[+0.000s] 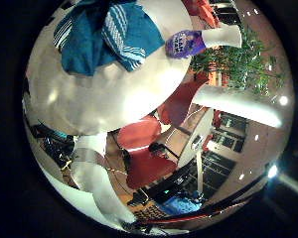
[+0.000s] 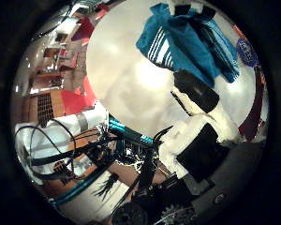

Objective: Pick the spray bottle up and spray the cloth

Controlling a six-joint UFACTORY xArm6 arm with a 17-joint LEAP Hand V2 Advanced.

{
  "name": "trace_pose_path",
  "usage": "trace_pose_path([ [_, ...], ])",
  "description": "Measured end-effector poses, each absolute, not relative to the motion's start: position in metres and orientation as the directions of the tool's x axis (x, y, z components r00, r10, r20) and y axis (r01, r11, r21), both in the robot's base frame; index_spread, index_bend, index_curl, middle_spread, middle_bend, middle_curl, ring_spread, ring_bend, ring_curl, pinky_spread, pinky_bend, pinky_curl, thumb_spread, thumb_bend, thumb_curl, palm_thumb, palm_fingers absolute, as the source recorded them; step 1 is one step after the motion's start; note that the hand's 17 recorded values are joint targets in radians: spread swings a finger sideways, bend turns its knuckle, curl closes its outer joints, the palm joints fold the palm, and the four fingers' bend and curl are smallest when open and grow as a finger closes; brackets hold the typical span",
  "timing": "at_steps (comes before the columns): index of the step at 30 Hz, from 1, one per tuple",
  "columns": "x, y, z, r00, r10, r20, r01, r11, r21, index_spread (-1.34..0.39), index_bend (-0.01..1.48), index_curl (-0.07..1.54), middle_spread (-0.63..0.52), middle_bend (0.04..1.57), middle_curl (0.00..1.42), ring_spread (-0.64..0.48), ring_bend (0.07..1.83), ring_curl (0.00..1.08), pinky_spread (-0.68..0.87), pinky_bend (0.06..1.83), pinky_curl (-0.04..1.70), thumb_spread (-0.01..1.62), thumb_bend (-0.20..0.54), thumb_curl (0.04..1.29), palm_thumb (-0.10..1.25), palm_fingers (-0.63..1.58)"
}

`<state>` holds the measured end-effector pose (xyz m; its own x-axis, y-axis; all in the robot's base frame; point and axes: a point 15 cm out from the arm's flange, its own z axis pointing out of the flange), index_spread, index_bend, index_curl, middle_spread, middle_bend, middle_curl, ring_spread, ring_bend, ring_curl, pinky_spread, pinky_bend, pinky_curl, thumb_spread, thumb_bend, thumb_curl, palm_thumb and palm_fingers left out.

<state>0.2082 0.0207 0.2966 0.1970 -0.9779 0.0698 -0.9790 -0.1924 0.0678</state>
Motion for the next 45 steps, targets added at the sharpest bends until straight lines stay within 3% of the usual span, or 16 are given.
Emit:
trace_pose_path([
  [7,0.212,-0.037,0.316,0.072,-0.996,0.06,-0.997,-0.071,0.02,-0.33,0.18,0.37,-0.04,0.25,0.4,0.17,0.34,0.24,0.41,0.26,0.25,1.34,-0.016,0.29,0.82,0.47],
  [12,0.213,-0.074,0.34,-0.049,-0.998,0.036,-0.998,0.047,-0.037,-0.33,0.16,0.36,-0.04,0.26,0.4,0.18,0.32,0.24,0.41,0.29,0.25,1.29,-0.032,0.26,0.65,0.44],
  [18,0.222,-0.101,0.364,-0.196,-0.974,-0.112,-0.963,0.213,-0.166,-0.3,0.15,0.32,-0.01,0.26,0.4,0.19,0.35,0.25,0.4,0.33,0.26,1.23,-0.022,0.24,0.53,0.37],
  [23,0.235,-0.133,0.371,-0.29,-0.91,-0.297,-0.882,0.375,-0.287,-0.24,0.14,0.29,0.04,0.26,0.4,0.19,0.4,0.26,0.4,0.42,0.28,1.18,-0.02,0.25,0.49,0.3],
  [27,0.241,-0.176,0.373,-0.343,-0.815,-0.466,-0.765,0.531,-0.365,-0.2,0.14,0.27,0.08,0.26,0.39,0.2,0.43,0.27,0.41,0.48,0.29,1.16,-0.017,0.26,0.49,0.23],
  [32,0.242,-0.234,0.361,-0.336,-0.688,-0.644,-0.612,0.679,-0.406,-0.16,0.14,0.26,0.14,0.26,0.39,0.22,0.45,0.27,0.41,0.51,0.29,1.15,-0.019,0.26,0.51,0.16],
  [38,0.232,-0.284,0.348,-0.291,-0.602,-0.744,-0.468,0.767,-0.439,-0.12,0.15,0.26,0.18,0.26,0.38,0.23,0.47,0.28,0.4,0.52,0.29,1.14,-0.019,0.27,0.52,0.13],
  [41,0.223,-0.302,0.333,-0.27,-0.561,-0.782,-0.416,0.801,-0.431,-0.11,0.14,0.26,0.2,0.26,0.38,0.23,0.47,0.28,0.41,0.53,0.29,1.14,-0.019,0.28,0.53,0.09],
  [45,0.219,-0.313,0.311,-0.228,-0.533,-0.815,-0.395,0.816,-0.423,-0.12,0.15,0.25,0.23,0.23,0.36,0.25,0.41,0.26,0.4,0.51,0.29,1.12,-0.028,0.27,0.51,-0.03],
])
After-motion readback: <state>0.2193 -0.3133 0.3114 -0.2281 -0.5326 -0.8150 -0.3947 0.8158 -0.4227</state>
